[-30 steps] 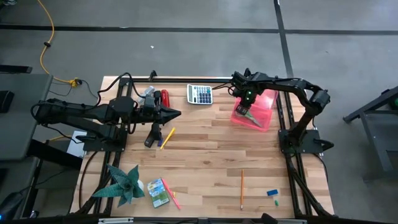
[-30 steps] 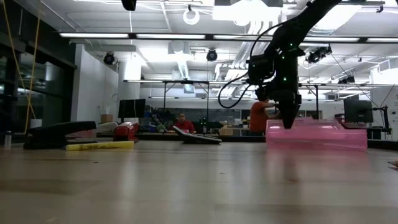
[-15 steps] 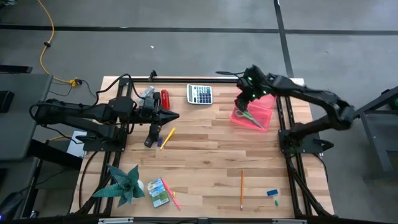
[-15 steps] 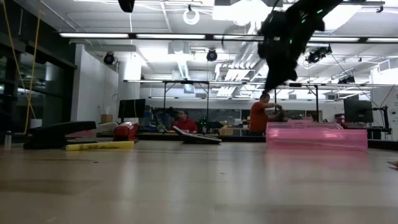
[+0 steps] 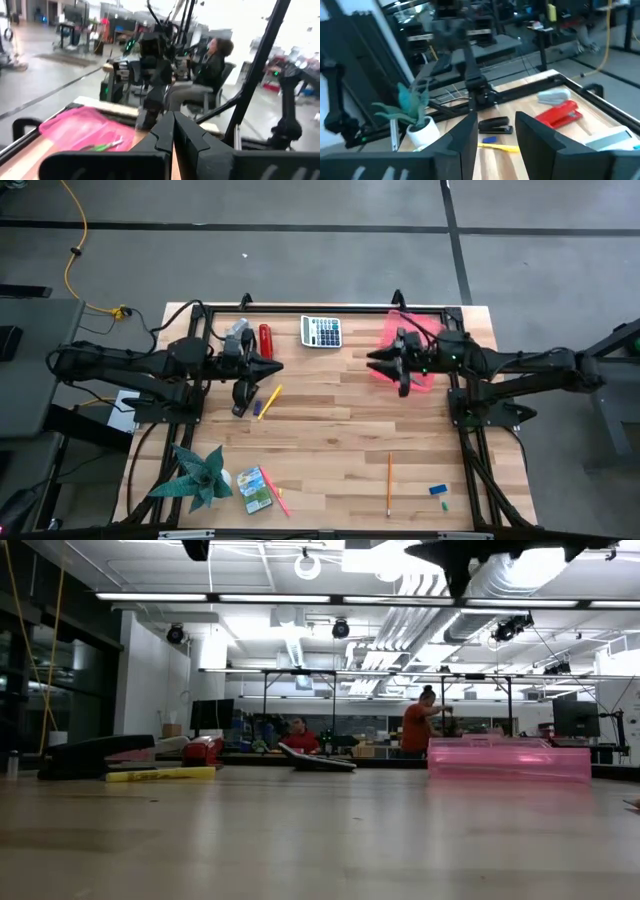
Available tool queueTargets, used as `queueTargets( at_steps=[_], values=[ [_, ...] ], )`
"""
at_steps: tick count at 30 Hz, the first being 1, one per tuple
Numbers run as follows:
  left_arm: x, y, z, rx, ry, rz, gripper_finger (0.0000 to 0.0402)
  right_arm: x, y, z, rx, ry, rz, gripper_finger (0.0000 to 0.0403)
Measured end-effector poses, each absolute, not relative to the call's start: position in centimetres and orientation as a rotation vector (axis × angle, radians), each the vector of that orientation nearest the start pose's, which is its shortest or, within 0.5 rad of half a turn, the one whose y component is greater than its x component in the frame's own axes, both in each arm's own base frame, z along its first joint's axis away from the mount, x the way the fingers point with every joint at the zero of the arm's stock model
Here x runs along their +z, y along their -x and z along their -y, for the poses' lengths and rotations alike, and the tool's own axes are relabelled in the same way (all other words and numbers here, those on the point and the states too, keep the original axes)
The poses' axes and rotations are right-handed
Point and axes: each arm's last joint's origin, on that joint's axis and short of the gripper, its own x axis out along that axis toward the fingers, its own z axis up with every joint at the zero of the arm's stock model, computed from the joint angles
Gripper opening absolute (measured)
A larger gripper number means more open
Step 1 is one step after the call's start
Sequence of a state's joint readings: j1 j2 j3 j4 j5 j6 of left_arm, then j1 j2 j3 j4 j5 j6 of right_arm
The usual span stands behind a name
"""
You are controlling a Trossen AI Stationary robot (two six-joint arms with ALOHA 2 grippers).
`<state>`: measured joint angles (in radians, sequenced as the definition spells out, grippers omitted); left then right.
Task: Pack school essentials
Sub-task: Put the yellow pencil into the pink supply box
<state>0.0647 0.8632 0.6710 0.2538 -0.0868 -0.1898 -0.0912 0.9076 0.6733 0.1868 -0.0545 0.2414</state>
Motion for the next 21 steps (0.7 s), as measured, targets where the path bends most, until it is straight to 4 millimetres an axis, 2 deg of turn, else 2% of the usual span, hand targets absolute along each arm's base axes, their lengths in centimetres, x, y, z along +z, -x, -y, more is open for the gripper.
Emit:
queueTargets(
  at_steps=[5, 11, 19, 21],
  values=[
    [31.6, -19.6, -1.6, 0.163, 0.175, 0.084, 0.0, 31.2, -20.6, 0.3, 0.023, -0.204, -0.039, 0.0124],
    [31.4, -19.6, -1.6, 0.168, 0.172, 0.065, 0.0, 31.0, -20.6, -0.4, 0.057, -0.177, -0.058, 0.0116],
    [31.2, -19.6, -1.5, 0.154, 0.172, 0.046, 0.0, 31.0, -20.6, -0.6, 0.071, -0.176, -0.055, 0.0017],
    [31.2, -19.7, -1.5, 0.152, 0.172, 0.046, 0.0, 31.1, -20.6, -0.6, 0.072, -0.18, -0.054, 0.0005]
  ],
)
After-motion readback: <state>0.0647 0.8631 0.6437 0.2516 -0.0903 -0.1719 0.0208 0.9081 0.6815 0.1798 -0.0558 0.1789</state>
